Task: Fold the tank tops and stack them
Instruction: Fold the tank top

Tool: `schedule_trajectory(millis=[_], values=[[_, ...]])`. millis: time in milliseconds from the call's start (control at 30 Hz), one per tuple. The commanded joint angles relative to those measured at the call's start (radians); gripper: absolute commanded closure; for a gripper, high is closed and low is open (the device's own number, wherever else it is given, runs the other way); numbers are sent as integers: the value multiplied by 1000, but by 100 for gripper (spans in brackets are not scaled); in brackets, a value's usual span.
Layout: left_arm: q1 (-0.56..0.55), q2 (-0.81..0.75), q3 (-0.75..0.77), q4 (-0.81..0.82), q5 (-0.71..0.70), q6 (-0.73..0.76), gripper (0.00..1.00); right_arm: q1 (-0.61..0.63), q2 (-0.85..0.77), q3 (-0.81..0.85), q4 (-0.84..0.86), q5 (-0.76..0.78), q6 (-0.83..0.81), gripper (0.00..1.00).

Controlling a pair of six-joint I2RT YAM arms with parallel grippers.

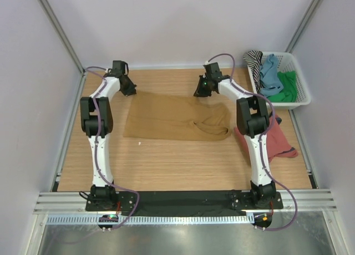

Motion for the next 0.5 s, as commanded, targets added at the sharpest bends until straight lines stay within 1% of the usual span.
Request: schedule_trajectory(millis=[0,100,267,400,467], values=[[0,-173,-68,63,-72,27,100,6,-159,-102,117,-16,0,99],[0,-227,-146,100,-83,27,100,6,-223,-196,168,-16,6,99],[2,-279,-204,126,-63,24,100,6,-298,-283,194,-13,0,99],[0,-325,-308,180,-57,18,100,19,-361,-404,252,-8,9,99],[0,-354,-350,207,-57,19,100,28,-395,-437,265,-1,9,99]])
